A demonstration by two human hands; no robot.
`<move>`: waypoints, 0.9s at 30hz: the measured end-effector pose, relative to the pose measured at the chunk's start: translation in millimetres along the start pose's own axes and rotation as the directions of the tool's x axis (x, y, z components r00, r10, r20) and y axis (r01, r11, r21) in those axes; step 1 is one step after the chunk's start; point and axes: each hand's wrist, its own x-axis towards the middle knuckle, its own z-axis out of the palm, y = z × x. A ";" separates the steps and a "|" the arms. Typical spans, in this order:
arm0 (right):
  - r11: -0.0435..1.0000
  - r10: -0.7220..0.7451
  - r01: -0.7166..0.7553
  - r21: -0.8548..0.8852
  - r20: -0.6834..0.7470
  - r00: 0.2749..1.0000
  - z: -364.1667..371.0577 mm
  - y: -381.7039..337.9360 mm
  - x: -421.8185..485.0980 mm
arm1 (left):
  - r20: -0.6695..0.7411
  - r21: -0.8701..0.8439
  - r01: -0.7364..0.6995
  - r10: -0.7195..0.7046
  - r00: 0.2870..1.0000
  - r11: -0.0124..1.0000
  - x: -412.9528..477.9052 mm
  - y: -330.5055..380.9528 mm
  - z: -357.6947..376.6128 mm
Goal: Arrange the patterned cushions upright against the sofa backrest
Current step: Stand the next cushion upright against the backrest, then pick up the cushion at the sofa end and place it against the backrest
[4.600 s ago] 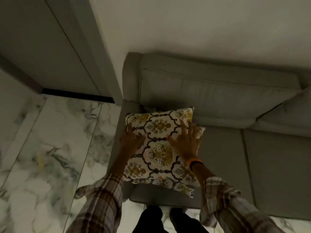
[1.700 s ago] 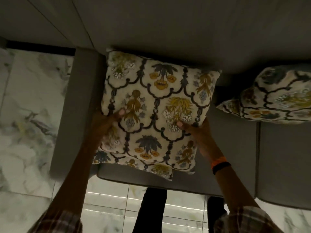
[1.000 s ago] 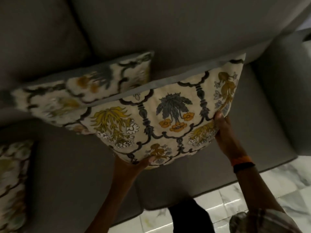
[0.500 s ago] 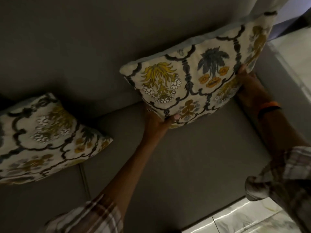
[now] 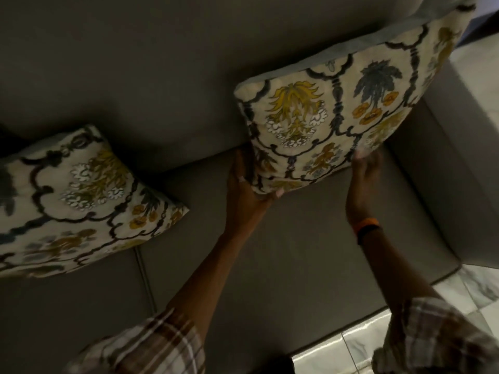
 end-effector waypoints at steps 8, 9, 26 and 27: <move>0.578 -0.235 0.501 -0.644 0.457 0.858 117.5 73.6 -236.3 | 0.204 0.714 -0.241 0.134 0.970 0.657 -125.9 -147.3 -161.2; 0.512 -0.245 0.577 -0.636 0.535 0.808 139.2 77.3 -269.9 | 0.202 0.734 -0.238 0.130 0.971 0.636 -143.4 -164.6 -190.6; 0.886 0.100 0.307 -0.347 0.790 0.605 518.0 71.0 -770.2 | -0.496 0.524 0.472 -0.197 0.846 0.708 -377.7 -448.3 -733.4; 0.934 0.110 0.179 -0.310 0.725 0.680 531.7 71.6 -777.0 | -0.511 0.400 0.551 -0.321 0.797 0.732 -379.0 -461.1 -750.4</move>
